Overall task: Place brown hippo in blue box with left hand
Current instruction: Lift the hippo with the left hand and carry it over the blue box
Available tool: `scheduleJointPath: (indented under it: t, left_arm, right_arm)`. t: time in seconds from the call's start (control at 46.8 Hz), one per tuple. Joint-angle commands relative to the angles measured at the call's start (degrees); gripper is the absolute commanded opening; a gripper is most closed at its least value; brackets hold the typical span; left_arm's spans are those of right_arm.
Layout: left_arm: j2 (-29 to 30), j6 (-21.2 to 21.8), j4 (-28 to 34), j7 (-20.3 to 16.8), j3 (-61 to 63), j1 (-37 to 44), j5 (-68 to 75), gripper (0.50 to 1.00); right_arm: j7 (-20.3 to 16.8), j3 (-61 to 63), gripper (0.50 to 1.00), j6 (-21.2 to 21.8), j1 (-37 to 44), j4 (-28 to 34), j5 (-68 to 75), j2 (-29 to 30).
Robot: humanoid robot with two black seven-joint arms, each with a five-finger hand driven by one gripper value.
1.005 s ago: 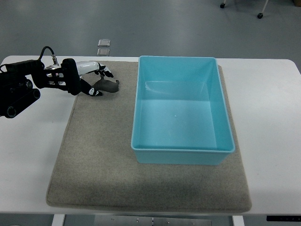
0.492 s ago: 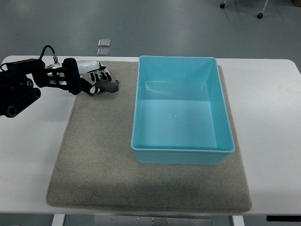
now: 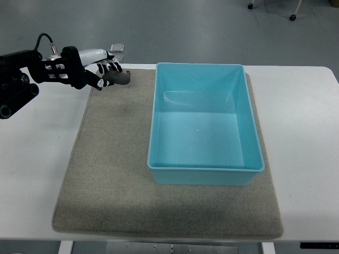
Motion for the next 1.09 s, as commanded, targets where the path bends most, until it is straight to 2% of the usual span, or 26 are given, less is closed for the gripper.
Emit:
scheduleJointPath:
  t: [0.0, 0.257, 0.578, 0.684, 1.07]
  left_arm:
    - [0.3, -0.1, -0.2, 0.0, -1.8, -1.2, 0.0, 0.5]
    - [0.2, -0.1, -1.5, 0.1, -2.8, -6.0, -1.6, 0.5]
    - [-0.8, -0.1, -13.6, 0.1, -3.0, -7.5, -2.0, 0.5]
    - [-3.3, -0.2, -15.5, 0.1, -2.8, -7.6, -1.8, 0.5]
    - [-12.2, -0.8, -15.6, 0.1, 0.9, -7.0, -1.1, 0.5]
  right_arm:
    - [0.0, 0.0, 0.936, 0.0, 0.0, 0.0, 0.0, 0.0]
    - [0.0, 0.0, 0.936, 0.0, 0.0, 0.0, 0.0, 0.0]
    - [0.0, 0.0, 0.936, 0.0, 0.0, 0.0, 0.0, 0.0]
    - [0.0, 0.0, 0.936, 0.0, 0.0, 0.0, 0.0, 0.0]
    - [0.0, 0.0, 0.936, 0.0, 0.0, 0.0, 0.0, 0.0]
